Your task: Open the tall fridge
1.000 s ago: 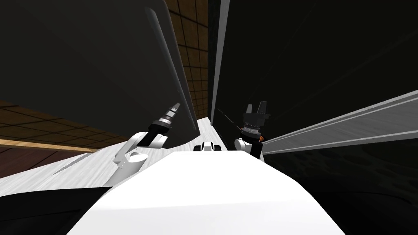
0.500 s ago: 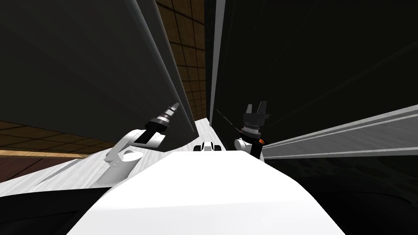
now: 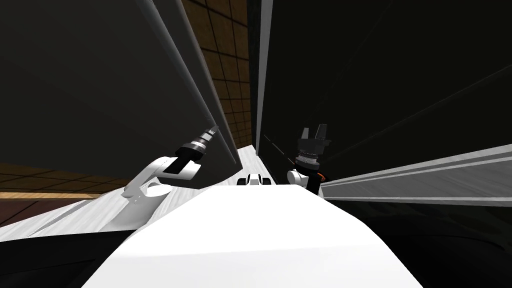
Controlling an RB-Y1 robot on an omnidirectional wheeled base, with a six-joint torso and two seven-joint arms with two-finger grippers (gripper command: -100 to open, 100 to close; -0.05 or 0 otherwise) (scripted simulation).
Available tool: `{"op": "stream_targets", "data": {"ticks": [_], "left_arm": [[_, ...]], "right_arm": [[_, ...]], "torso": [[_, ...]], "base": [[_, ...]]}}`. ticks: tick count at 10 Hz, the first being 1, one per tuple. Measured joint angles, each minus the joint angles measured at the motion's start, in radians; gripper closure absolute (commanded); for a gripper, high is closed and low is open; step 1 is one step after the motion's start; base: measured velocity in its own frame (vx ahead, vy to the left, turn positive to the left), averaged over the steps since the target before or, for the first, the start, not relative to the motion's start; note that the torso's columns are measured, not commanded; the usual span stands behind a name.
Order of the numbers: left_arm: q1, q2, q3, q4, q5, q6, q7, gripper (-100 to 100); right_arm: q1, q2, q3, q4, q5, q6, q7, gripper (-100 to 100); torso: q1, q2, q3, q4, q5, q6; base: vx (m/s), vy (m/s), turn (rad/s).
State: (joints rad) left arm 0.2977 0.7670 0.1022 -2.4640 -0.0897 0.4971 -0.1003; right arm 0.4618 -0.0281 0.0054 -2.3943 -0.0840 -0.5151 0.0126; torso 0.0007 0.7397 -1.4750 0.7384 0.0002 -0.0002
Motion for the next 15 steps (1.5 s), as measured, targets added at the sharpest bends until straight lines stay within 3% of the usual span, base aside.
{"op": "stream_targets", "data": {"ticks": [1, 2, 4, 10, 15], "left_arm": [[0.0, 0.009, 0.005, -0.018, 0.006, 0.015, 0.003, -100], [0.0, 0.01, 0.006, -0.021, 0.007, 0.02, 0.004, 100], [-0.005, 0.013, -0.009, -0.031, -0.001, 0.017, -0.003, 100], [0.038, 0.085, -0.059, -0.107, 0.048, -0.056, 0.011, 100], [0.023, 0.125, -0.124, -0.135, 0.066, -0.075, 0.008, 100]], "right_arm": [[0.0, 0.0, 0.0, 0.0, 0.0, 0.0, 0.0, 0], [0.0, 0.0, 0.0, 0.0, 0.0, 0.0, 0.0, 0], [0.0, 0.0, 0.0, 0.0, 0.0, 0.0, 0.0, 0], [-0.001, 0.0, 0.0, 0.0, 0.0, 0.0, 0.0, 0], [0.0, 0.0, 0.0, 0.0, 0.0, 0.0, 0.0, 0]], "torso": [[0.0, -0.004, -0.002, -0.001, 0.0, 0.0], [0.0, -0.002, -0.002, -0.001, 0.0, 0.0], [-0.002, 0.008, 0.005, -0.001, 0.001, 0.007], [0.004, 0.005, 0.002, 0.005, 0.0, -0.003], [-0.001, -0.005, -0.005, 0.002, -0.002, 0.001]], "base": [[0.066, 0.003, 0.002], [0.009, 0.001, 0.005], [-0.21, 0.095, -0.104], [-0.286, 0.112, -0.097], [-0.213, 0.099, -0.09]]}}
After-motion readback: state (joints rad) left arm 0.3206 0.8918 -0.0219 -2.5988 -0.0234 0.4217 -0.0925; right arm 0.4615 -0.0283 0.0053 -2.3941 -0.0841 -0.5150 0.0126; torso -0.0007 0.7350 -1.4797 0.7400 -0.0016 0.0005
